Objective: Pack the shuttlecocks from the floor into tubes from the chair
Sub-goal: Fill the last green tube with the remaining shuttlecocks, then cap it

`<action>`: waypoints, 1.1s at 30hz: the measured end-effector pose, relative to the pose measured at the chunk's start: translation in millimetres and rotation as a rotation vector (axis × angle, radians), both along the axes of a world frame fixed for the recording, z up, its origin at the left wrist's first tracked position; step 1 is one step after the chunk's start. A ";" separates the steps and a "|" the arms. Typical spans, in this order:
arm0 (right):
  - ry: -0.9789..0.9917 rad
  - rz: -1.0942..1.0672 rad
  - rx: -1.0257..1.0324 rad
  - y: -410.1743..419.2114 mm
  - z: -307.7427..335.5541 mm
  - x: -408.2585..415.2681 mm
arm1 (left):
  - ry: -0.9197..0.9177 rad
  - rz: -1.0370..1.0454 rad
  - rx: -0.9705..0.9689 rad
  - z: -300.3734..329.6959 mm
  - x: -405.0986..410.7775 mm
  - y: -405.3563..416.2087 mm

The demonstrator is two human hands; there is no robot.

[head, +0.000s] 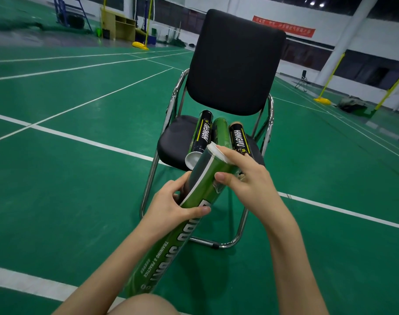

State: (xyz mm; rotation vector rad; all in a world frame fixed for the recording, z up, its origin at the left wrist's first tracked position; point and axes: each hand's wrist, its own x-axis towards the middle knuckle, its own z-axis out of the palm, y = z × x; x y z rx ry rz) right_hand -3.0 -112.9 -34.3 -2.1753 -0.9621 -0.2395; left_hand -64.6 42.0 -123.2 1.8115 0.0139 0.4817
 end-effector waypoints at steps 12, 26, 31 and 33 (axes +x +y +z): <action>0.177 0.078 0.166 5.9 -5.9 12.4 | -0.059 -0.141 0.075 15.0 12.4 -3.0; 0.264 0.176 0.282 7.1 -10.6 6.7 | -0.172 -0.092 0.234 28.2 20.6 -10.2; 0.157 0.229 0.221 11.1 -11.3 1.9 | -0.175 -0.080 0.253 27.3 20.9 -6.0; 0.149 0.249 0.225 11.8 -12.2 2.7 | -0.167 -0.062 0.232 27.2 20.7 -5.0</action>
